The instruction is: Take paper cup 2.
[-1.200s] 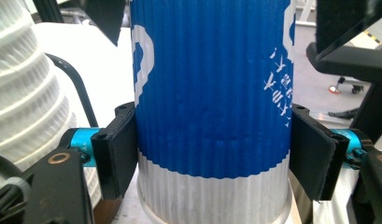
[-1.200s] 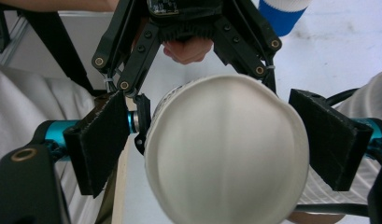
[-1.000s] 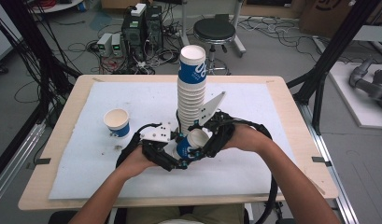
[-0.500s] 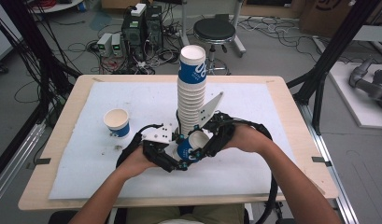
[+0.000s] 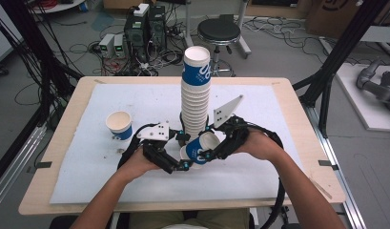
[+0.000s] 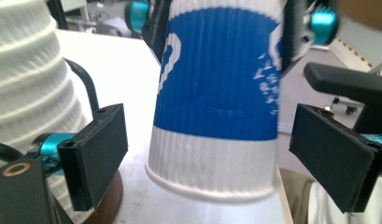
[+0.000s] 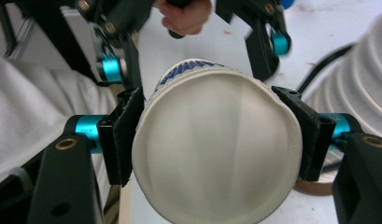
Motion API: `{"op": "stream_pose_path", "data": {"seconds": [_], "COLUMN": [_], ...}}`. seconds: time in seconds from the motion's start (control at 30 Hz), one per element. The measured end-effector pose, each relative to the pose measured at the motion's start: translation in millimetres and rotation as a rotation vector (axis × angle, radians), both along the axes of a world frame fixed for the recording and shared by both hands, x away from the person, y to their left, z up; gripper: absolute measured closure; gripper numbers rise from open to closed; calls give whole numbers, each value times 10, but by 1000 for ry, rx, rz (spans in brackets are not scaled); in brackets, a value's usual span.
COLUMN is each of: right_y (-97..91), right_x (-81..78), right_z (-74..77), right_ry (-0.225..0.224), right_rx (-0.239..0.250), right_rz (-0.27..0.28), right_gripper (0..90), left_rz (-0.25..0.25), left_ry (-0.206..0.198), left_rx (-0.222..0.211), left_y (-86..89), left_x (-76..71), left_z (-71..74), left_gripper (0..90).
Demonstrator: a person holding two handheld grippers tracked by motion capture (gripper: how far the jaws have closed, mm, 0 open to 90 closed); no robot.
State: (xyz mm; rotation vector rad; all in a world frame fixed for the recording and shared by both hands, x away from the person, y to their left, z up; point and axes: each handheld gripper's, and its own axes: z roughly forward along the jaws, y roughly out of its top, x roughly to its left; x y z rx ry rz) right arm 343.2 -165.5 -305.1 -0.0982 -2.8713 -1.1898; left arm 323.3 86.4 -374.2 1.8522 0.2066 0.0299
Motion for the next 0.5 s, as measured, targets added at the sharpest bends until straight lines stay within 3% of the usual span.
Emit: {"op": "stream_pose_path", "data": {"seconds": [0.03,0.07,0.27,0.5], "right_y": [0,-80,-281,-397], "right_x": [0,3,4,-55], "right_z": [0,-47,-169,-287], "right_ry": [0,6,9,6], "right_rx": [0,45,134,236], "right_rz": [0,-25,-104,-150], "right_gripper": [301,301,298,297], "left_rz": [0,10,50,55], "left_ry": [0,-4,-5,-10], "left_rx": [0,-19,-69,-102], "left_y": [0,25,93,107], "left_x": [0,10,31,27], "left_z": [0,7,16,33], "left_gripper": [115,115,115,115]}}
